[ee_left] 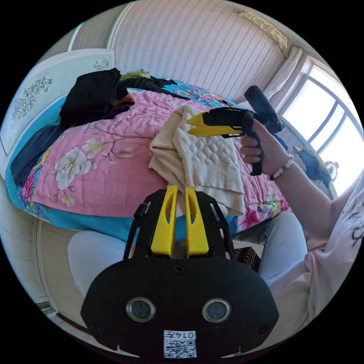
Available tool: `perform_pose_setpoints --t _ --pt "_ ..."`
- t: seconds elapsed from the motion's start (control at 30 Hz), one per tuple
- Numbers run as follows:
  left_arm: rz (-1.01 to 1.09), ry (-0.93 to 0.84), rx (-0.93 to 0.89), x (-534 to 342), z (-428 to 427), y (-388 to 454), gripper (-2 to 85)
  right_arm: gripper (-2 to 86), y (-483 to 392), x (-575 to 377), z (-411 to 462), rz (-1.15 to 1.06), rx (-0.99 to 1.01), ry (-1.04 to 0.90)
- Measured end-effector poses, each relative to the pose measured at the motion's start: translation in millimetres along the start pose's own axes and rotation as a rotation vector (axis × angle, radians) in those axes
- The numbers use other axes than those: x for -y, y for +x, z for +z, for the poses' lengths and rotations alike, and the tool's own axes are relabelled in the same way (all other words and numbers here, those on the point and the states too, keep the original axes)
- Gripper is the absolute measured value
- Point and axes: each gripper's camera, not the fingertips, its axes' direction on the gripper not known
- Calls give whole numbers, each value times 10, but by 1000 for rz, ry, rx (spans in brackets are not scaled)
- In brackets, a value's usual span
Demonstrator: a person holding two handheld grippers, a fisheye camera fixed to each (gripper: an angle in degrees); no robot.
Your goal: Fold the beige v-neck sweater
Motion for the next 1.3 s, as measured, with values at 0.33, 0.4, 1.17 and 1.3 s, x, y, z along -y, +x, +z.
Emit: perform_pose_setpoints --t 0.33,0.4,1.17,1.3 --pt "-156 32 -130 462 159 -171 163 189 59 739 -120 -232 -415 -16" --pt "-168 28 -120 522 261 -148 173 194 169 1002 81 -269 -413 -78" --pt "126 64 -297 1244 -588 354 55 87 574 1883 737 -397 176 -243" --pt "280 102 -273 1491 -815 694 54 83 716 1677 250 -370 168 -39"
